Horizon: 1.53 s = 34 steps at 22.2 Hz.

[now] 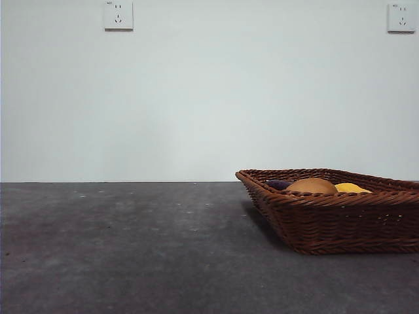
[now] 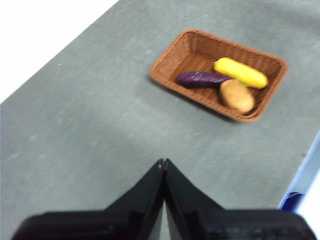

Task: Help me put the vegetables on the table into the basket

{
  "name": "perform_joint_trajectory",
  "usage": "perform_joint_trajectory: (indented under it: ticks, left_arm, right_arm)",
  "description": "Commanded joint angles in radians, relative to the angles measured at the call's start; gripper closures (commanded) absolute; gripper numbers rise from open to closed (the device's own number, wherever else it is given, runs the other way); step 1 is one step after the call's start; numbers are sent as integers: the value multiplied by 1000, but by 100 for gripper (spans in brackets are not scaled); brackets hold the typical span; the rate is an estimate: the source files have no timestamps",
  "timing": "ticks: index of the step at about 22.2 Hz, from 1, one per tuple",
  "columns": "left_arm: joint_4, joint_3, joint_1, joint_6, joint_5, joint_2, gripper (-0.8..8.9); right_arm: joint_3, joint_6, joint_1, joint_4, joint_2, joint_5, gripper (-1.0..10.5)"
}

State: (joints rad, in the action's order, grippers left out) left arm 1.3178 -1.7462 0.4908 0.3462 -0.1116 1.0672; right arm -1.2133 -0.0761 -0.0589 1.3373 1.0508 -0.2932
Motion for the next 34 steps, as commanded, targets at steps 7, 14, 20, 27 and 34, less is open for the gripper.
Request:
perform_joint_trajectory:
  ticks: [7, 14, 20, 27, 34]
  left_arm:
    - [-107, 2, -3, -100, 19, -41, 817]
    - [-414, 110, -201, -20, -22, -222, 817]
    - [-843, 568, -331, -26, -120, -481, 817]
    - [-1187, 1124, -377, -100, -132, -712, 817]
    - [-1288, 1453, -377, -190, -113, -846, 817]
  right_arm:
    - [4, -7, 0, -16, 77, 70, 946]
    - [4, -7, 0, -219, 84, 85, 946]
    - [4, -7, 0, -378, 84, 85, 946]
    - [4, -8, 0, -502, 84, 85, 946]
    - [4, -7, 0, -528, 84, 85, 946]
